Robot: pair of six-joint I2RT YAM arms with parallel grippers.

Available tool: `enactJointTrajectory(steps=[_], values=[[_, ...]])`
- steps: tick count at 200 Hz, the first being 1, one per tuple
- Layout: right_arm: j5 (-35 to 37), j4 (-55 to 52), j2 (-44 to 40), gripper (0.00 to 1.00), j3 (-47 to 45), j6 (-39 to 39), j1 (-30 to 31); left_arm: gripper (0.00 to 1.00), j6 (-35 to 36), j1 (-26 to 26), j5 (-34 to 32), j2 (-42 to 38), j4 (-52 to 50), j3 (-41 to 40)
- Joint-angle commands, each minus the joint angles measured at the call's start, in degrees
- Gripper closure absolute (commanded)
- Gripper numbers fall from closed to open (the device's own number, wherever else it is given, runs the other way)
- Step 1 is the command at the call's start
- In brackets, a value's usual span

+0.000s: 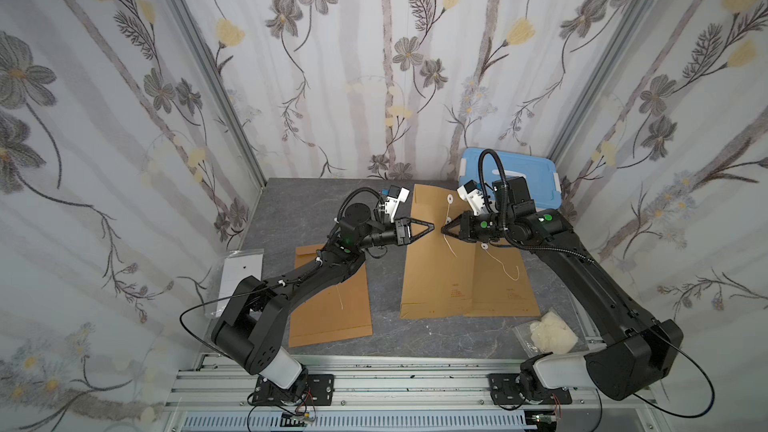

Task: Close the mouth of the file bag
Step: Close the file bag.

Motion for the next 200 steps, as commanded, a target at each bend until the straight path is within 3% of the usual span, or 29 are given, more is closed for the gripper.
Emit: enactJointTrajectory(steps=[1,200], values=[[-0.9,3.4,-0.7,1.00,-1.7,0.1,-0.1,1.00,-1.3,-0.1,-1.2,0.0,5.7,-0.2],[-8.1,15.9,-3.5,0.96,-11.2,4.0,0.0,1.00,-3.5,0.0,-1.5,-0.2,9.9,-1.6]])
